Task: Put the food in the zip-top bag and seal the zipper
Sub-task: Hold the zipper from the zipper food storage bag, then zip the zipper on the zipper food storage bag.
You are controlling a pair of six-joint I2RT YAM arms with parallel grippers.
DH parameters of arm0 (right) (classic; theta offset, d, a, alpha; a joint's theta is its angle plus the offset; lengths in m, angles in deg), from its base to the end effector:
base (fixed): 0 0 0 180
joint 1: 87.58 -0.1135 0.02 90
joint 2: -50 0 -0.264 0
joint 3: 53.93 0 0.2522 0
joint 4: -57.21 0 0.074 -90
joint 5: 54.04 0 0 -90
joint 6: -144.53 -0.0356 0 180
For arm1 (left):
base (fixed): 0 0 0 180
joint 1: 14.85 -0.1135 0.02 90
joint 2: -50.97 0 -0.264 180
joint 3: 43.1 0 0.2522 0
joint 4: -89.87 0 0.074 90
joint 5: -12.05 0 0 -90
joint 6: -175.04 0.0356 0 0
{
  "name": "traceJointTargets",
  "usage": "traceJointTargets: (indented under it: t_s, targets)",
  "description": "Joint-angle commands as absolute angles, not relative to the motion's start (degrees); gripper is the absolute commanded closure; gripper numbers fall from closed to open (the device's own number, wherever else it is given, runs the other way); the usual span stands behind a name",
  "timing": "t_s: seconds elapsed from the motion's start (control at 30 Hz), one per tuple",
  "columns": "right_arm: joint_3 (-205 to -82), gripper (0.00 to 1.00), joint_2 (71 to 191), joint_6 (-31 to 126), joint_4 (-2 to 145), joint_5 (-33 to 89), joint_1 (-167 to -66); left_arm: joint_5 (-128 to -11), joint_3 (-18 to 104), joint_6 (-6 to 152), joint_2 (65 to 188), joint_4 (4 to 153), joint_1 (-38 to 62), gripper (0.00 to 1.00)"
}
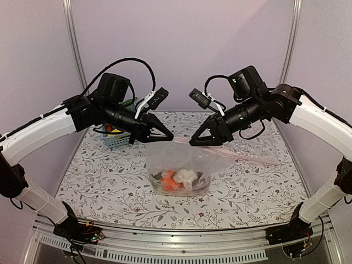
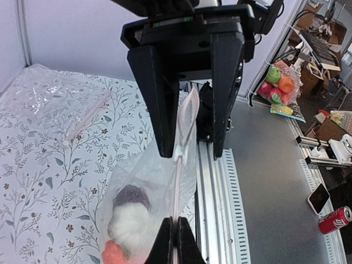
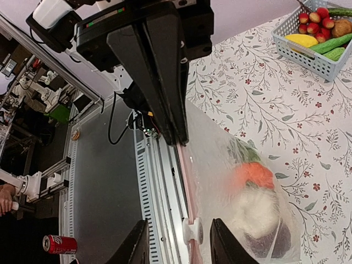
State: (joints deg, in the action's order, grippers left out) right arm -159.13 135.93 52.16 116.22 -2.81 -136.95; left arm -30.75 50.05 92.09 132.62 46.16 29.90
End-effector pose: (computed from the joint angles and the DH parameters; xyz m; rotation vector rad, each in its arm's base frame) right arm 0.1899 0.2555 0.3950 -1.2930 2.0008 1.2252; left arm 0.2031 -0.2381 0.3726 1.3882 1.6866 -1.2566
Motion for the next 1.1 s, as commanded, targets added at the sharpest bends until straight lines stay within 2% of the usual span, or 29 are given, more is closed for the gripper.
traceJointTargets:
  t_s: [0.0, 0.13, 0.23, 0.4, 0.57, 0.8, 1.07]
  targets:
    - [-160.7, 0.69, 137.1, 52.9, 117.6, -4.7, -136.8, -30.4, 51.3, 92.8, 133.5, 45.1, 30.3, 1.00]
    - [-161.1, 0.77, 137.6, 53.2, 117.7, -5.0, -136.8, -30.6, 51.3, 92.8, 133.5, 45.1, 30.3, 1.00]
    - [-161.2, 0.79, 137.8, 53.2, 117.9, -5.5, -136.8, -30.7, 51.3, 92.8, 133.4, 45.0, 30.3, 1.00]
    - [-161.2, 0.76, 138.4, 53.3, 118.3, -5.9, -136.8, -31.0, 51.2, 93.0, 133.2, 45.0, 30.3, 1.00]
    - [-161.5, 0.77, 139.0, 53.5, 118.6, -6.3, -136.8, -31.1, 51.2, 93.0, 133.1, 45.0, 30.2, 1.00]
    - [-161.8, 0.95, 138.9, 53.6, 118.7, -6.2, -136.8, -31.3, 51.2, 93.2, 133.1, 44.9, 30.2, 1.00]
    - [-161.4, 0.99, 137.7, 53.9, 120.8, -4.5, -136.8, -34.2, 50.7, 93.2, 132.1, 45.4, 29.4, 1.00]
